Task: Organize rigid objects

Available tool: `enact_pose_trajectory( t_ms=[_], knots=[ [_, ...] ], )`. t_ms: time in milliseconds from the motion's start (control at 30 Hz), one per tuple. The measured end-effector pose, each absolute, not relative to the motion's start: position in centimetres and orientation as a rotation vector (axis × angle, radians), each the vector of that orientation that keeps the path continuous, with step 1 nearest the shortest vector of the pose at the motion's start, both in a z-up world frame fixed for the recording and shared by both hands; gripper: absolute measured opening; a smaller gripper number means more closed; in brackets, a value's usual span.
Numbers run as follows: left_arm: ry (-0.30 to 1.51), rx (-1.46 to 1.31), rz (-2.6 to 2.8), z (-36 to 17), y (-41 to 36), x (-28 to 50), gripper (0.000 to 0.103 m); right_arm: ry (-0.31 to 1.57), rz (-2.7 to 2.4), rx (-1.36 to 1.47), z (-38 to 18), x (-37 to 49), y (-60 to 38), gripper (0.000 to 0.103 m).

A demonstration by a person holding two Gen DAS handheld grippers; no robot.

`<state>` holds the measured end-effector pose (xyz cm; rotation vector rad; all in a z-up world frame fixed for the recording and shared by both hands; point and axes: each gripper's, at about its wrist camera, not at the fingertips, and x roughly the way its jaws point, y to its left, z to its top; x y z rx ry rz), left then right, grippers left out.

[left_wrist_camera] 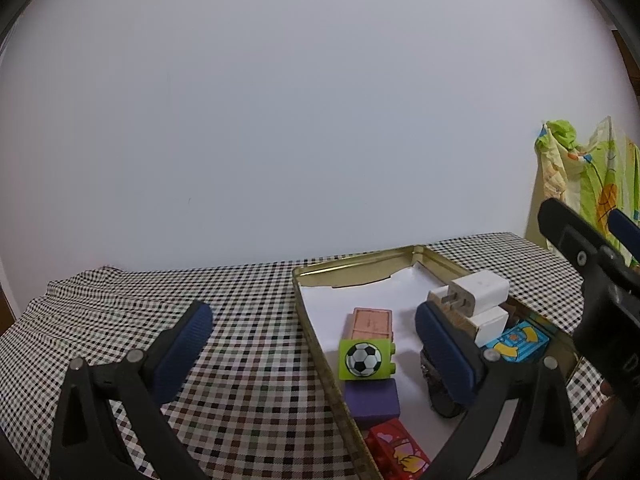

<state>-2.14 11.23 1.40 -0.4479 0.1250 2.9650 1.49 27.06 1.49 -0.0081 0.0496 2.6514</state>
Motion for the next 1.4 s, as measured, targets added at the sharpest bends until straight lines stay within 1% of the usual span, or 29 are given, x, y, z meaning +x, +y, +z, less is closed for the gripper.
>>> enact_pose_trajectory(
  t_ms=[1400],
  knots=[
    [0.142,-0.504,2.963,1.08,10.38,-3.06,0.103,0.043,2.657,-0.015,1.02,2.30,27.24,0.100]
  ],
)
